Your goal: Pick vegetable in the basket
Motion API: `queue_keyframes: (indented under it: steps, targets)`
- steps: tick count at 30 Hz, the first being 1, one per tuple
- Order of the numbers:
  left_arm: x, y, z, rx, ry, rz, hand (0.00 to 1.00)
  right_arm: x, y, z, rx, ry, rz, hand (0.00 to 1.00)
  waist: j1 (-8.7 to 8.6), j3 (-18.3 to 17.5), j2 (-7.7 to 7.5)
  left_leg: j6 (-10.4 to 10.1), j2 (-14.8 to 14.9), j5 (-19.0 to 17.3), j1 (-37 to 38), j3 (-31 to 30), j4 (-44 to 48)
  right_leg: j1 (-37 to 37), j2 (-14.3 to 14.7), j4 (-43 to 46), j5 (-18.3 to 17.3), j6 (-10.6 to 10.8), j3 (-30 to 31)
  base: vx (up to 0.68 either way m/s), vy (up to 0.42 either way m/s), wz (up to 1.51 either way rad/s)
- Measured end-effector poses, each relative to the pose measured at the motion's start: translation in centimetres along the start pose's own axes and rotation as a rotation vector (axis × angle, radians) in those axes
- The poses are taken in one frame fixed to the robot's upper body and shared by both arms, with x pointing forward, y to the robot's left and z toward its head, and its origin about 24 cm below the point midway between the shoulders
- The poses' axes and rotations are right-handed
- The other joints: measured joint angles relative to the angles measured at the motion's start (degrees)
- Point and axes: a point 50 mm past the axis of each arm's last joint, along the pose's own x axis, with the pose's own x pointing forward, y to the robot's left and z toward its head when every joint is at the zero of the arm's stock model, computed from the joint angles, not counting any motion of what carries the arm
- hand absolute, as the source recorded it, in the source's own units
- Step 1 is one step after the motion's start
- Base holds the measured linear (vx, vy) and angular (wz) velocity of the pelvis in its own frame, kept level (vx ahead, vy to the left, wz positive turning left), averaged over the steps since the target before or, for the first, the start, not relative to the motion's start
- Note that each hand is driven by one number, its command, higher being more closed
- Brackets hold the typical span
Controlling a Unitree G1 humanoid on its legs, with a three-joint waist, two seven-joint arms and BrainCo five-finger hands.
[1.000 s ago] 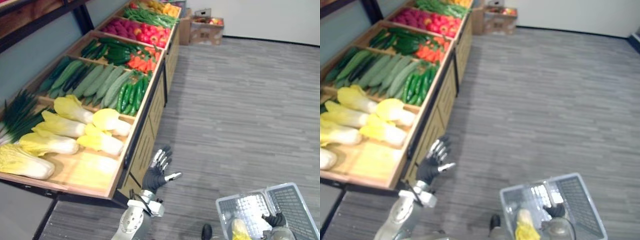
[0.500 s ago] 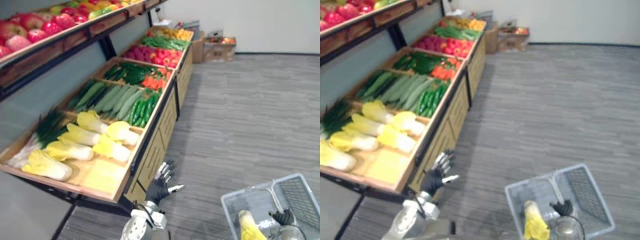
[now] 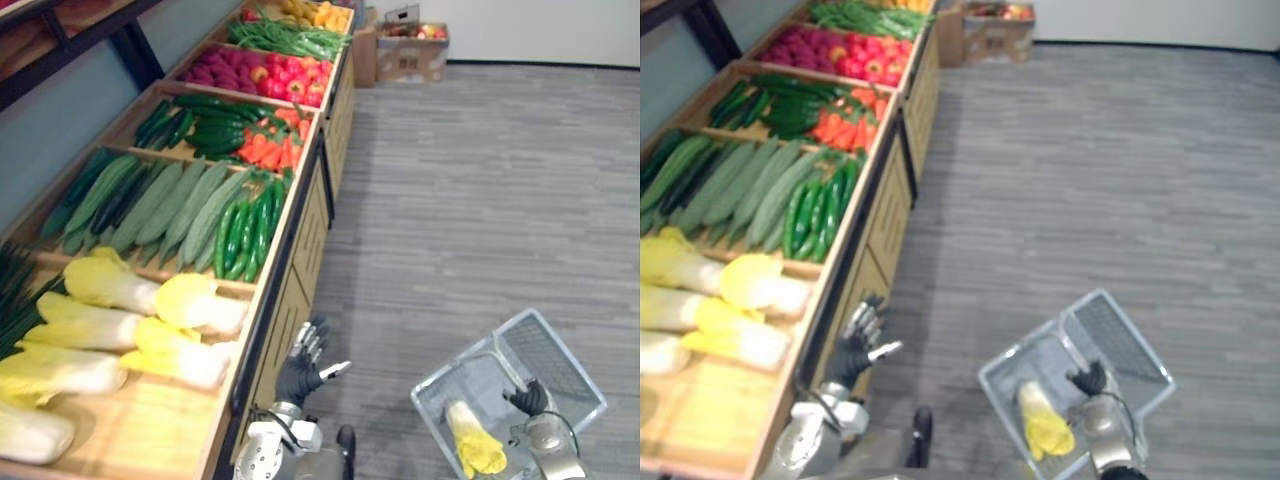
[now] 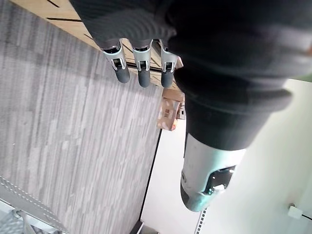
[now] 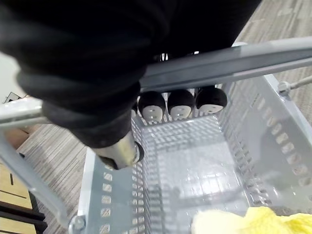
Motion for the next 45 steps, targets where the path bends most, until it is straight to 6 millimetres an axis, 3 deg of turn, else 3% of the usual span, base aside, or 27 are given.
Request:
queue_keyframes:
  steps: [2,3,5,6,7,8,11,14,15,16,17,19,20,21,23,25,27,28,30,32,34,35,36,37,38,41,45]
  targets:
    - [-0.4,-0.1,0.4,0.007,-0.01,-0.013,0.0,-0.3,1.1,-0.3,0.018,0.025,0.026,1.0,-0.27,-0.26,-0.83,0.08,-0.33,-1.88,4.08,-2.76,-1.09,-0.58,-0.37,6.34,10.58,-0.97,-1.38,0.56,0.067,0.58]
    - [-0.4,-0.2,0.7,0.006,-0.022,-0.02,0.0,-0.4,1.6,-0.1,0.027,0.023,0.038,1.0,-1.22,-0.18,-0.68,0.13,0.22,-1.84,7.69,-5.07,-3.7,-1.67,-1.3,11.18,14.16,-3.44,-3.5,0.52,0.031,0.72]
    - [-0.4,-0.2,0.7,0.007,-0.022,-0.02,0.0,-0.1,1.4,0.3,0.031,0.012,0.033,1.0,-1.31,0.03,-0.56,0.14,0.5,-1.85,11.0,-6.74,-5.51,-3.54,-2.69,14.51,6.72,-8.33,-6.71,0.35,-0.023,0.43]
    - [-0.3,-0.3,0.8,0.006,-0.024,-0.023,0.0,0.0,1.1,0.5,0.024,0.004,0.024,1.0,-1.38,0.45,0.67,0.29,1.68,-2.0,13.61,-8.22,-6.79,-4.79,-2.81,13.26,2.21,-11.37,-9.95,0.28,-0.067,0.23]
    - [-0.3,-0.4,0.8,0.004,-0.027,-0.026,0.0,0.2,0.9,0.7,0.018,-0.005,0.018,1.0,-1.44,0.64,1.31,0.33,2.32,-2.04,14.48,-8.76,-7.0,-5.39,-2.7,10.96,0.86,-12.0,-11.37,0.34,-0.113,0.28]
    - [-0.1,-0.5,0.9,0.002,-0.035,-0.03,0.0,0.3,0.6,1.0,0.015,-0.017,0.011,1.0,-1.51,0.87,2.09,0.32,3.44,-2.03,15.52,-10.0,-6.88,-6.64,-2.36,3.03,0.11,-12.41,-12.85,0.33,-0.142,0.46]
    - [0.3,-0.7,1.1,0.005,-0.045,-0.046,0.0,0.4,0.6,1.2,0.018,-0.025,0.008,1.0,-2.54,0.99,2.26,-2.58,5.43,-4.18,15.85,-12.2,-4.51,-7.29,-2.62,-18.64,2.49,-9.48,-10.08,0.36,-0.266,0.71]
    - [0.4,-0.6,1.3,0.008,-0.055,-0.042,0.0,0.5,0.5,1.3,0.015,-0.029,0.006,1.0,-2.7,0.27,1.18,-8.38,9.25,-12.47,16.18,-14.53,-1.36,-8.32,-3.85,-31.46,9.34,-8.85,-3.07,0.35,-0.48,0.68]
    - [0.4,-0.4,0.9,0.009,-0.038,-0.027,0.0,0.5,0.4,1.2,0.007,-0.026,0.007,1.0,-2.44,0.47,1.87,-10.18,10.87,-14.28,17.15,-15.68,-0.69,-8.48,-2.8,-28.72,15.1,-6.38,-3.94,0.35,-0.531,0.32]
    - [0.4,-0.5,0.0,-0.017,-0.004,-0.005,0.0,0.6,-0.1,1.3,0.004,-0.029,-0.007,1.0,-2.23,-0.09,4.25,-11.24,14.12,-13.43,17.08,-17.06,-0.35,-9.31,-0.43,-23.62,10.8,-7.79,-5.43,0.4,-0.637,0.4]
    - [0.5,-0.9,0.0,-0.034,-0.007,-0.004,0.0,0.7,-0.5,1.6,0.012,-0.04,-0.023,1.0,-2.49,-0.53,4.75,-11.47,15.41,-9.86,16.96,-18.68,-0.45,-10.53,-0.39,-18.37,6.34,-8.55,-7.1,0.3,-0.524,0.34]
    - [0.7,-1.2,0.1,-0.052,-0.02,-0.004,0.0,0.7,-0.8,1.1,0.021,-0.02,-0.033,1.0,-2.9,-1.24,5.22,-11.63,16.83,-6.03,15.82,-20.57,-0.31,-10.21,0.25,-16.76,3.88,-9.95,-9.54,0.24,-0.439,0.47]
    - [0.9,-1.3,0.3,-0.054,-0.031,-0.005,0.0,0.6,-0.7,0.8,0.019,-0.007,-0.03,1.0,-2.87,-2.31,6.66,-11.85,17.69,-2.59,14.45,-21.94,0.86,-9.47,1.11,-16.81,2.8,-11.28,-11.46,0.27,-0.437,0.48]
    - [0.9,-1.2,0.3,-0.052,-0.033,-0.004,0.0,0.6,-0.6,0.7,0.016,-0.001,-0.025,1.0,-2.94,-2.05,6.25,-11.88,17.82,-0.76,13.4,-22.6,2.08,-8.95,1.4,-17.0,2.37,-11.81,-12.34,0.32,-0.513,0.43]
    - [1.4,-1.2,0.8,-0.052,-0.057,-0.002,0.0,0.3,-0.2,-0.1,0.004,0.034,-0.006,1.0,-2.99,-2.03,6.44,-10.54,17.76,8.81,8.3,-23.76,9.86,-4.32,2.73,-19.72,1.4,-13.47,-16.28,0.28,-0.399,0.6]
    - [1.3,-1.2,0.8,-0.058,-0.059,0.007,0.0,-0.2,-0.1,-1.4,-0.005,0.07,-0.001,1.0,-2.99,-1.79,6.4,-9.26,18.29,13.86,3.59,-21.82,19.1,1.96,3.52,-24.38,1.24,-14.38,-20.0,0.24,-0.315,0.7]
    - [1.0,-1.2,0.5,-0.072,-0.047,0.017,0.0,-0.3,-0.6,-2.0,-0.019,0.083,-0.01,1.0,-2.71,-1.72,6.58,-8.05,19.14,9.59,-0.51,-14.54,28.31,6.75,4.81,-27.82,1.23,-14.91,-21.87,0.17,-0.234,0.43]
    - [0.7,-1.1,0.2,-0.074,-0.032,0.025,0.0,-0.3,-1.1,-2.2,-0.016,0.087,-0.024,1.0,-2.72,-1.68,6.68,-6.38,19.26,6.94,-2.31,-8.88,31.19,9.1,5.54,-30.16,1.42,-15.19,-22.86,0.12,-0.147,0.23]
    - [0.3,-1.0,-0.1,-0.083,-0.015,0.037,0.0,-0.2,-1.4,-2.0,-0.014,0.078,-0.037,1.0,-2.45,-1.67,6.76,-4.86,18.54,2.63,-4.2,-2.45,31.69,11.54,6.95,-33.47,1.46,-15.77,-22.99,0.11,-0.076,0.11]
    - [0.3,-0.9,-0.2,-0.083,-0.013,0.039,0.0,-0.1,-1.6,-1.6,-0.012,0.063,-0.044,1.0,-2.39,-1.64,6.75,-5.29,15.64,-1.25,-6.28,-0.81,29.2,12.32,7.29,-35.02,1.49,-15.83,-22.86,0.09,0.033,0.0]
    - [0.3,-0.6,-0.1,-0.078,-0.016,0.047,0.0,-0.1,-1.6,-1.5,-0.013,0.057,-0.042,1.0,-2.04,-1.62,6.72,-5.45,11.58,-3.08,-5.98,-0.52,18.41,13.07,6.71,-36.14,1.56,-15.62,-21.72,0.18,0.161,-0.23]
    - [0.3,-0.5,0.0,-0.076,-0.018,0.053,0.0,-0.1,-1.5,-1.4,-0.014,0.052,-0.041,1.0,-1.9,-1.61,6.86,-5.42,9.24,-1.43,-5.35,-1.61,8.95,13.21,6.04,-36.59,1.69,-14.92,-21.13,0.25,0.263,-0.39]
    - [0.3,-0.5,0.0,-0.08,-0.021,0.057,0.0,0.0,-1.6,-1.3,-0.016,0.049,-0.042,1.0,-1.68,-1.4,7.84,-5.99,7.84,3.57,-3.66,-3.95,-1.82,13.85,6.13,-36.95,1.63,-13.31,-20.1,0.22,0.249,-0.43]
    - [0.3,-0.5,-0.1,-0.084,-0.021,0.061,0.0,0.0,-1.7,-1.3,-0.02,0.05,-0.045,1.0,-1.37,-1.39,8.67,-6.1,7.82,8.17,-2.69,-4.97,-5.24,14.04,6.5,-36.92,1.48,-12.61,-19.27,0.23,0.232,-0.38]
    - [0.2,-0.3,-0.3,-0.086,-0.01,0.078,0.0,-0.1,-1.0,-1.2,-0.018,0.052,-0.025,1.0,-1.23,-1.65,8.44,-5.01,6.49,8.09,-0.63,-3.48,-7.56,15.1,5.78,-38.26,2.2,-10.96,-17.9,0.3,0.189,-0.19]
    - [0.7,0.0,0.4,-0.072,-0.044,0.081,0.0,0.0,-0.2,-0.2,-0.024,0.019,0.002,1.0,-1.01,-1.0,7.12,-2.85,5.15,5.0,-3.08,-1.72,-2.22,17.65,5.52,-45.31,5.15,-7.89,-16.33,0.23,0.115,-0.1]
    - [0.9,0.4,1.0,-0.067,-0.071,0.097,0.0,0.5,0.6,1.8,-0.042,-0.044,0.031,1.0,-0.42,-0.32,5.93,-1.92,5.12,-0.37,-1.0,1.75,2.49,20.87,3.96,-47.56,6.34,-7.21,-13.05,0.15,0.08,-0.46]
